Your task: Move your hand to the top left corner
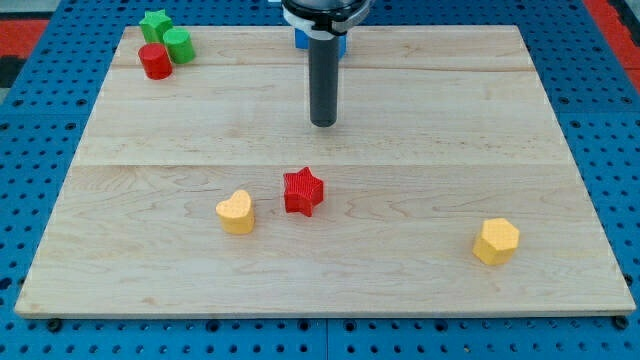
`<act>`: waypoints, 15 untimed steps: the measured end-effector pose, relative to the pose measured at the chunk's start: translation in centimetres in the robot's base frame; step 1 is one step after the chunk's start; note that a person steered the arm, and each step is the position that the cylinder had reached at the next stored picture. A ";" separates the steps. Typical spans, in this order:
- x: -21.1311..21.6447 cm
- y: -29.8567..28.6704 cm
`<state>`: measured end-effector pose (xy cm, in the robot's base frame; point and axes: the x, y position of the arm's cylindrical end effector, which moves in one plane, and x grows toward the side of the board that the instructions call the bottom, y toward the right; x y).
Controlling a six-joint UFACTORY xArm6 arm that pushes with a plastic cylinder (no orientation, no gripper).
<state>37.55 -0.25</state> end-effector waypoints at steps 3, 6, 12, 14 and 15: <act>-1.6 -7.5; -1.8 -11.7; -3.0 -30.2; -3.4 -30.2; -3.7 -30.2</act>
<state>33.86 -30.47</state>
